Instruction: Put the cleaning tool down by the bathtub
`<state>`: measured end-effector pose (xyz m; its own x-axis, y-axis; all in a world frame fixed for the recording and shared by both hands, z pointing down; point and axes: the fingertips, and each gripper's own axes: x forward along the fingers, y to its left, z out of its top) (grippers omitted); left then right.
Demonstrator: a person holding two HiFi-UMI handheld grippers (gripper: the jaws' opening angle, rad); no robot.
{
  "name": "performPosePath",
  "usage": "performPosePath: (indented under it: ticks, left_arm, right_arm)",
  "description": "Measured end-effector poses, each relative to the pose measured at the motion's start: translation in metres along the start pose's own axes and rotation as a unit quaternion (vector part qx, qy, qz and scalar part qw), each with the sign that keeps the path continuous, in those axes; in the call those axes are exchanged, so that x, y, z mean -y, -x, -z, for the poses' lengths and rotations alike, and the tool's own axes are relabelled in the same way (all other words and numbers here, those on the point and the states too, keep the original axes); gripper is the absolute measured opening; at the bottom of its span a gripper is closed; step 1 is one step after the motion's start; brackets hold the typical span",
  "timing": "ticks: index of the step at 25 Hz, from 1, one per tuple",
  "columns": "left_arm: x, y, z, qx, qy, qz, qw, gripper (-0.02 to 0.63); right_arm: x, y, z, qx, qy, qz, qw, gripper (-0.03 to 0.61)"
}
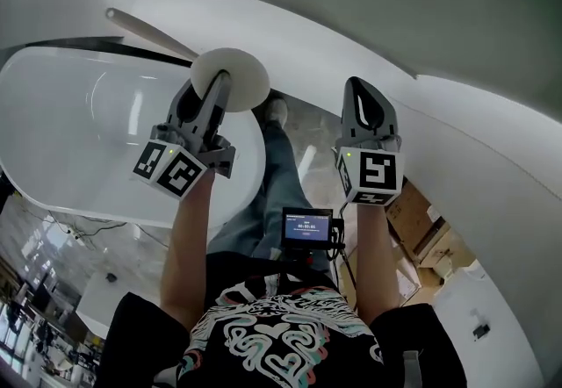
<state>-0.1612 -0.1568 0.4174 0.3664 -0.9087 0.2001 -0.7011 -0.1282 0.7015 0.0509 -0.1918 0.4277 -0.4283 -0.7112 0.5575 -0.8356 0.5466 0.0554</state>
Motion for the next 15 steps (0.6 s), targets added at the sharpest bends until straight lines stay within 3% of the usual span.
performPosePath:
  ticks: [15]
  left_arm:
    - [-0.034, -0.034, 0.049, -0.009, 0.023, -0.012, 0.9996, 0.141]
  right_arm:
    - [0.0, -0.045, 0.052, -0.016, 0.001, -0.027, 1.0, 0.028]
